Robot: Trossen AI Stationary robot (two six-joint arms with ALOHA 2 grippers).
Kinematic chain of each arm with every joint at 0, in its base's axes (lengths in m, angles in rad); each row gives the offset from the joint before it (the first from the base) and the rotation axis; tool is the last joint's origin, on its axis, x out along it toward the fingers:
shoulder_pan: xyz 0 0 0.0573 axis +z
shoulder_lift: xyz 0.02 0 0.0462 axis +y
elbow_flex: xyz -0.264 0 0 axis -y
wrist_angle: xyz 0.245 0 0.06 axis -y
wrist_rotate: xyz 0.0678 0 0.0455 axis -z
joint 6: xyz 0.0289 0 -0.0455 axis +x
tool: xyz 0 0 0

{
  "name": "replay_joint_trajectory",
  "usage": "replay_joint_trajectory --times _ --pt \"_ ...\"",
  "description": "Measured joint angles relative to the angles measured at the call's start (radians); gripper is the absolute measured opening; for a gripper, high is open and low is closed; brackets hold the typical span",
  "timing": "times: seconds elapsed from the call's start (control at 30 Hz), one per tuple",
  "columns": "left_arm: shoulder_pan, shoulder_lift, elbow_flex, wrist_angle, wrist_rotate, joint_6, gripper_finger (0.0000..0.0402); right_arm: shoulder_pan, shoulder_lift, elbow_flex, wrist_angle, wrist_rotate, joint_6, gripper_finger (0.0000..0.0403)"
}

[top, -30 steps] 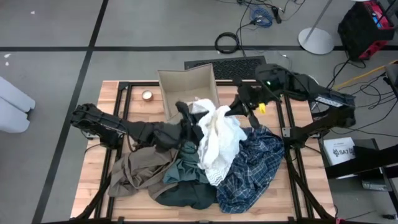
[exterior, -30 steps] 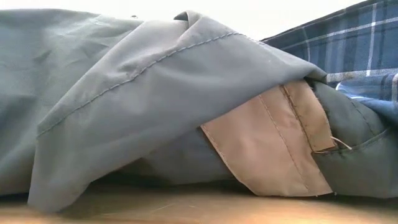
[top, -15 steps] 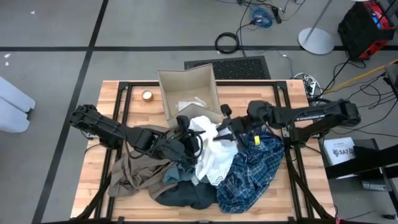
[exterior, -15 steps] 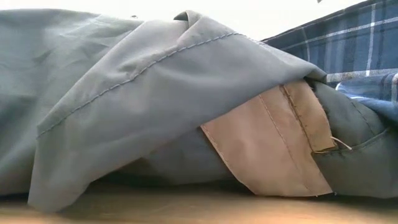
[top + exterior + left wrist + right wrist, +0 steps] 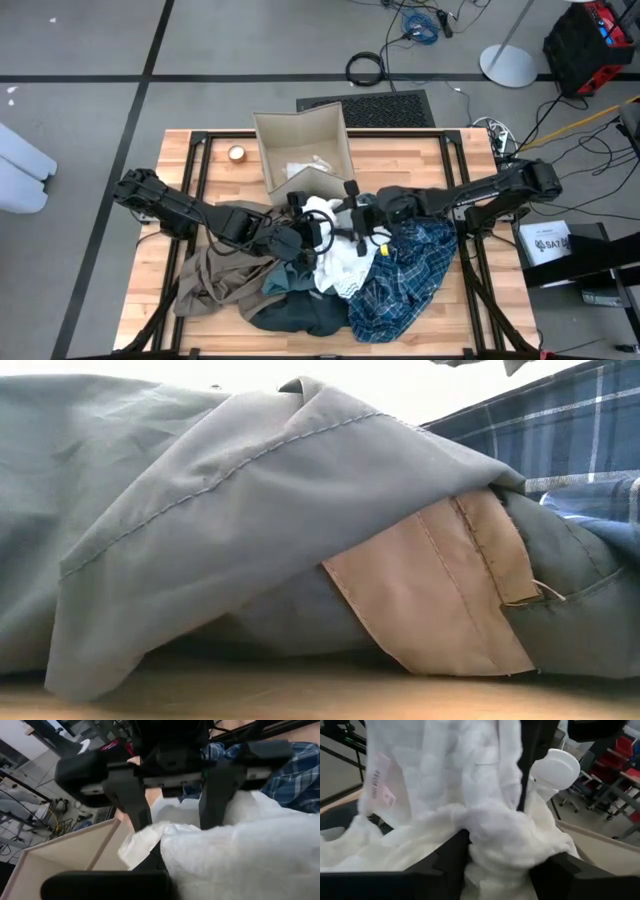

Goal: Sort clothes
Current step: Put the white shirt into the laundry bin

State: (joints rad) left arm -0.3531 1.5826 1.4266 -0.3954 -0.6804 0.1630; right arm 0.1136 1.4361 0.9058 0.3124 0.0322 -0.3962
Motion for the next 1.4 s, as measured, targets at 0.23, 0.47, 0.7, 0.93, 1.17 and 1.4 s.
replay_joint_trajectory --times 0.23,0.47,0.7,0.93,1.17,1.4 --pt "0.006 -0.001 0.0 -0.008 0.029 0.002 0.0012 0.0 0.054 0.007 0.114 -0.012 -0.042 0.0179" --pt "0.006 -0.005 0.002 -0.032 0.024 0.026 0.0066 -0.001 0.06 0.011 0.119 -0.008 -0.036 0.009" --pt "0.021 -0.019 0.053 -0.223 0.019 -0.088 0.0142 -0.002 0.062 0.011 0.093 0.01 -0.026 0.0027" --pt "0.003 -0.029 0.296 -0.732 0.122 -0.239 0.0149 -0.002 0.045 0.013 0.068 0.061 -0.027 0.0029" --pt "-0.024 -0.086 0.355 -1.065 0.087 -0.445 0.015 -0.001 -0.098 0.032 0.034 0.139 -0.013 0.0029" --pt "-0.097 -0.34 0.119 -0.985 -0.022 -0.599 0.015 0.0 -0.157 0.275 -0.215 0.199 -0.027 0.0029"
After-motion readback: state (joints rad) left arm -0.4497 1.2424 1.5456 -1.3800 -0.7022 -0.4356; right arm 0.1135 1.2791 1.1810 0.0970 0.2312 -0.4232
